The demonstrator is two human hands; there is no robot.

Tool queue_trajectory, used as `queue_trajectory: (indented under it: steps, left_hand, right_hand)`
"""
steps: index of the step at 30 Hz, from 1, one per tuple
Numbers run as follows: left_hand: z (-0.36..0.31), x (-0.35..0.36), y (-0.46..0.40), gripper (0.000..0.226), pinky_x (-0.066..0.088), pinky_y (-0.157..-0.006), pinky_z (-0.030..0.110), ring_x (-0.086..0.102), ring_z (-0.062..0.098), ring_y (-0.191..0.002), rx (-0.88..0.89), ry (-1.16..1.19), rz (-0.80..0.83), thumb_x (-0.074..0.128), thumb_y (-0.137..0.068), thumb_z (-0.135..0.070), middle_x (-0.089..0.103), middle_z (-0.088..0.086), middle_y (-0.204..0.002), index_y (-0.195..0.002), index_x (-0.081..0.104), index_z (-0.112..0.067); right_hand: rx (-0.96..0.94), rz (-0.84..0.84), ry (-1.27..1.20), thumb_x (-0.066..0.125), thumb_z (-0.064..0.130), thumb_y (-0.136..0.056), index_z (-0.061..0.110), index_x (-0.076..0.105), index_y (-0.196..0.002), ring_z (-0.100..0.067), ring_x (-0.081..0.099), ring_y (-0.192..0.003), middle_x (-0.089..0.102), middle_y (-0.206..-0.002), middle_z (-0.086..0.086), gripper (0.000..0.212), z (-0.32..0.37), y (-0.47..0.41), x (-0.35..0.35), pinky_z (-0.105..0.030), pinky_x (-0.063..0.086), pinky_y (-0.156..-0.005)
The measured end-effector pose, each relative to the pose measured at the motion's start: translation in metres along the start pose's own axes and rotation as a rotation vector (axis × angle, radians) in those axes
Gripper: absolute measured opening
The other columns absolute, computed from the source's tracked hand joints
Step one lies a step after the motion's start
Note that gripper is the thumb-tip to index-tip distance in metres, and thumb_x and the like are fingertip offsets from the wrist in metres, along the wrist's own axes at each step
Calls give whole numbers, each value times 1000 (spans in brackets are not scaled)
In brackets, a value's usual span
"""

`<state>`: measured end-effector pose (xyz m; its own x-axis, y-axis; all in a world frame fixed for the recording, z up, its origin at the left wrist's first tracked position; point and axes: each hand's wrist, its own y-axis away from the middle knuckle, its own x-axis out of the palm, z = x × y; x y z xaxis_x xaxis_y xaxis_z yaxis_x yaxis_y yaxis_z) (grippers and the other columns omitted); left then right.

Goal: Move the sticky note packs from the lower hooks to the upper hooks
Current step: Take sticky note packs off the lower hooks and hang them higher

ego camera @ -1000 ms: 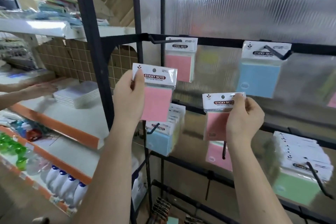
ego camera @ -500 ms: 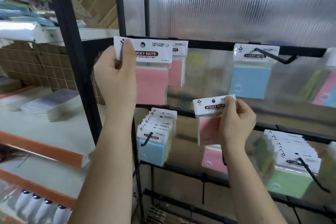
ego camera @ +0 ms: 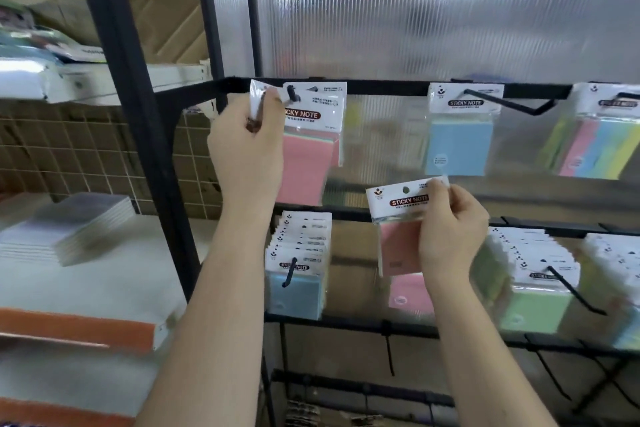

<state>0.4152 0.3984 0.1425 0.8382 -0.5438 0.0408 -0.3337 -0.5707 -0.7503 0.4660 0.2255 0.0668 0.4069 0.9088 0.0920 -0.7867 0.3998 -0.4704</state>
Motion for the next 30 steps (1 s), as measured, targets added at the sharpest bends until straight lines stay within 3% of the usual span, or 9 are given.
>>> queue_trajectory:
  steps: [3, 7, 10, 15, 18, 20, 23, 27, 30]
  left_hand:
    - [13, 11, -8, 35, 35, -55, 21, 42, 2, -55, -98, 54, 104, 52, -96, -31, 49, 3, -63, -70, 54, -7]
    - [28, 29, -25, 35, 28, -42, 10, 34, 2, -53, -230, 27, 189, 60, -91, -34, 39, -7, -62, -64, 41, -20]
    - [40, 42, -34, 35, 33, -48, 6, 43, 1, -58, -241, 62, 197, 63, -89, -32, 45, -9, -64, -63, 41, -21]
    - [54, 62, -44, 15, 38, -45, 2, 56, -2, -72, -308, 122, 167, 66, -88, -25, 60, -11, -80, -93, 62, -11]
    - [56, 68, -48, 10, 41, -46, 6, 59, -1, -74, -328, 143, 160, 67, -87, -24, 60, -12, -78, -86, 61, -15]
    - [55, 69, -49, 19, 48, -56, 15, 60, 4, -76, -323, 125, 140, 70, -84, -24, 59, -14, -74, -73, 54, -25]
    - [57, 71, -51, 22, 52, -65, 27, 63, 12, -79, -309, 99, 118, 73, -81, -25, 62, -10, -77, -72, 52, -25]
    - [57, 67, -45, 19, 39, -41, 7, 52, 4, -65, -289, 79, 91, 69, -84, -22, 58, -3, -84, -92, 56, -10]
    - [59, 56, -33, 24, 39, -42, 5, 49, 1, -64, -297, 19, 94, 63, -89, -23, 55, -1, -98, -106, 55, -8]
  right_hand:
    - [14, -8, -8, 51, 22, -94, -2, 45, -60, -3, 32, -49, 44, -52, 3, 42, -1, 6, -3, -19, 28, -49]
    - [26, -18, -15, 52, 20, -94, 6, 37, -55, -3, 31, -45, 39, -44, 11, 44, 3, 12, -5, -17, 26, -46]
    - [10, -28, -10, 52, 19, -93, 10, 35, -56, -3, 29, -44, 36, -42, 10, 42, 6, 14, -5, -17, 27, -45]
    - [-4, -51, -9, 52, 18, -93, 15, 28, -54, -5, 26, -44, 31, -40, 10, 46, 9, 15, -7, -18, 25, -45]
    - [-13, -62, -14, 52, 17, -94, 18, 24, -53, -6, 25, -43, 28, -39, 10, 49, 10, 17, -8, -18, 23, -44]
    - [-10, -68, -13, 52, 16, -94, 18, 24, -53, -6, 27, -43, 29, -38, 11, 50, 10, 18, -8, -17, 24, -45]
    - [-14, -79, -6, 52, 16, -94, 17, 26, -53, -5, 27, -43, 31, -38, 11, 49, 11, 20, -9, -17, 25, -45]
    - [-14, -87, -11, 52, 17, -94, 16, 25, -53, -6, 26, -42, 30, -38, 10, 49, 14, 22, -10, -17, 24, -44]
    - [-22, -82, -12, 52, 19, -96, 17, 26, -54, -5, 27, -43, 31, -39, 11, 49, 14, 24, -10, -16, 25, -44]
